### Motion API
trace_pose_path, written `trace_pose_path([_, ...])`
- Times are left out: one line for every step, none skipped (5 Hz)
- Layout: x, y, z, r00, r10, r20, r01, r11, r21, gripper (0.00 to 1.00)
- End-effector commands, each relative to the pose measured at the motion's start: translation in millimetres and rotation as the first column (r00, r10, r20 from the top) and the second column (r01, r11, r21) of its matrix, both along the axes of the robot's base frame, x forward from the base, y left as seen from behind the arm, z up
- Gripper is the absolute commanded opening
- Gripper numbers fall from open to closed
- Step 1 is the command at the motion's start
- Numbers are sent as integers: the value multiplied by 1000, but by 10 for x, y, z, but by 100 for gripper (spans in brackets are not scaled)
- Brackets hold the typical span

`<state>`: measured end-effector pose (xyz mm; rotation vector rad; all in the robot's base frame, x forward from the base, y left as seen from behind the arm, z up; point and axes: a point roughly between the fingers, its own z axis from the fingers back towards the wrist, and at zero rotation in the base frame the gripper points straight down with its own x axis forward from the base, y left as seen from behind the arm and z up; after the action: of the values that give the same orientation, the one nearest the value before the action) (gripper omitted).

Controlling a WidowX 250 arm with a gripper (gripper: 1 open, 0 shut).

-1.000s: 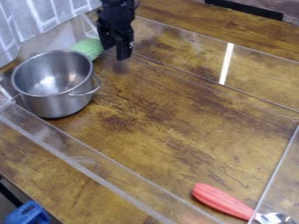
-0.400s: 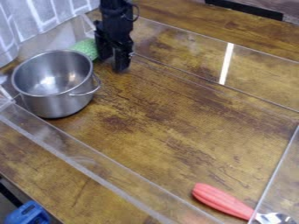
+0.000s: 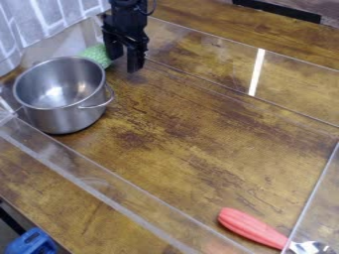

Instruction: Put the green object in the silver pot

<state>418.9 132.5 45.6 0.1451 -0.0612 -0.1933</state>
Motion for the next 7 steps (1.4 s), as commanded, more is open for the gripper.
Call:
trace_pose_path([46, 3, 409, 993, 32, 117, -36, 999, 32, 0])
trace_pose_path([-32, 109, 390, 993, 21, 118, -25, 999, 32, 0])
trace_pose_path([-121, 210, 403, 992, 9, 123, -14, 999, 37, 0])
trace_pose_path([-149, 223, 360, 991, -34, 130, 28, 999, 44, 0])
trace_pose_path([-224, 233, 480, 986, -57, 155, 47, 996, 70, 0])
trace_pose_path([-250, 191, 832, 981, -30, 190, 10, 994, 105, 0])
trace_pose_path([-207, 134, 883, 980, -46, 192, 26, 994, 108, 100])
